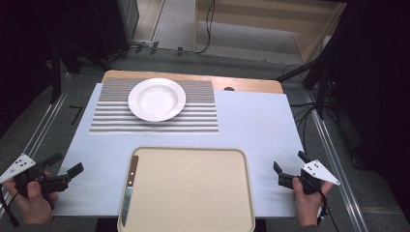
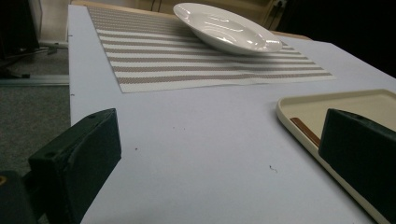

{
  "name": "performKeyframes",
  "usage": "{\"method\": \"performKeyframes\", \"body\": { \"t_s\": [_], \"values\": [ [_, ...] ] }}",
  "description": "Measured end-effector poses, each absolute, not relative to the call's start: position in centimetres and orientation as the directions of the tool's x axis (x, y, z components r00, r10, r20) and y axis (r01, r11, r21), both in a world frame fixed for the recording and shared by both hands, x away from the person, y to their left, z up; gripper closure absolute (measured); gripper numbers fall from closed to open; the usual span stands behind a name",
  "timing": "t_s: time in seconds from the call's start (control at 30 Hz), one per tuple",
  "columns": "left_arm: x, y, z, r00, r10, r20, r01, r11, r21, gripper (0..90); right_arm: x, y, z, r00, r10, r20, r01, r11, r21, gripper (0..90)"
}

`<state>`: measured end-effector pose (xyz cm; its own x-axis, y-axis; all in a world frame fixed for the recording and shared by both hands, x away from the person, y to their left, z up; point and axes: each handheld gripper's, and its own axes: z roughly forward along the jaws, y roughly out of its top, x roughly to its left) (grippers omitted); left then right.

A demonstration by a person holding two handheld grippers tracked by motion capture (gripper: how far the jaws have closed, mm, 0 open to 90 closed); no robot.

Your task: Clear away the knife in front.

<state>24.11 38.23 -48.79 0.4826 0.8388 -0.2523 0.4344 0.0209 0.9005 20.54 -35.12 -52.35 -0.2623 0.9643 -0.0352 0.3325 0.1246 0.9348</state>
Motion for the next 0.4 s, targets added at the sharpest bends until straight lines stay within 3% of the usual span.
{"method": "performKeyframes", "body": {
  "t_s": [0.4],
  "values": [
    [24.15,38.22,-48.84,0.482,0.839,-0.252,0.436,0.02,0.9,0.0,20.6,-35.12,-52.35,-0.266,0.963,-0.039,0.333,0.13,0.934,0.0]
  ]
}}
